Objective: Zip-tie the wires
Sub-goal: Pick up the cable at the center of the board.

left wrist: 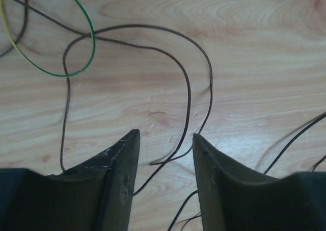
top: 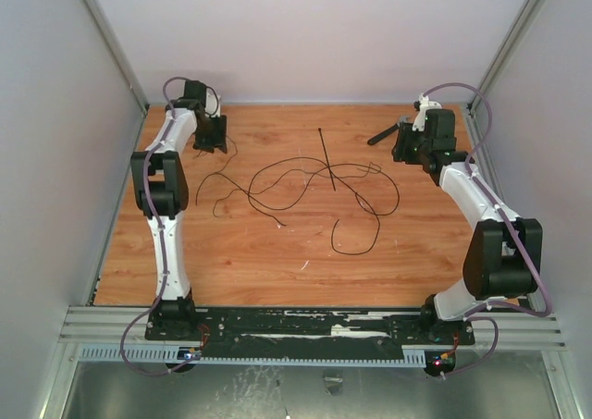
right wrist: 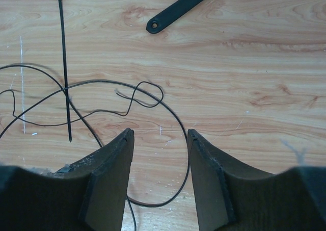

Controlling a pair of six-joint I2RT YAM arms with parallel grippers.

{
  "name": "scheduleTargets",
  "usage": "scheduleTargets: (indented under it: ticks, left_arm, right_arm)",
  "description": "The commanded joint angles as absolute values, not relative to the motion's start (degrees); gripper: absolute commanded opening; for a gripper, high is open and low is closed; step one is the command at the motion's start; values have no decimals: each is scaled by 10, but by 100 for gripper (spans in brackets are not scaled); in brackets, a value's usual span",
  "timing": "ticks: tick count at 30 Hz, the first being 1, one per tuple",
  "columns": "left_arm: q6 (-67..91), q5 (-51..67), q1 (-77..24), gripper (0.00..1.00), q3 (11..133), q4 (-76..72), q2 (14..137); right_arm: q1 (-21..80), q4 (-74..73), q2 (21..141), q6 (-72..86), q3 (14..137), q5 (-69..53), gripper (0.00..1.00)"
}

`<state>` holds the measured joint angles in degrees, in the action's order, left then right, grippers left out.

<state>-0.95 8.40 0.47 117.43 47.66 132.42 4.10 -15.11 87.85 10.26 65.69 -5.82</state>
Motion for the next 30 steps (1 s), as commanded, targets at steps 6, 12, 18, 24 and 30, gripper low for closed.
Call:
scheduleTargets:
  ticks: [6,12,18,24,30]
  left_arm:
    - [-19,65,3,0,1246,496,1315]
    - [38,101,40,0,1375,489,1279]
    - [188,220,93,0,1368,313,1171]
    - [443,379,152,0,1245,-14,1064]
    - [670,418,186,0,1297,-249,1078]
  right_arm:
    - [40,-135,871,111,656,-70,47]
    - [39,-129,872,118,657,-89,46]
    - [41,-103,859,132,652,-136,45]
    - [45,-40,838,151,643,-201,45]
    - [76,64,839,176,646,-275,45]
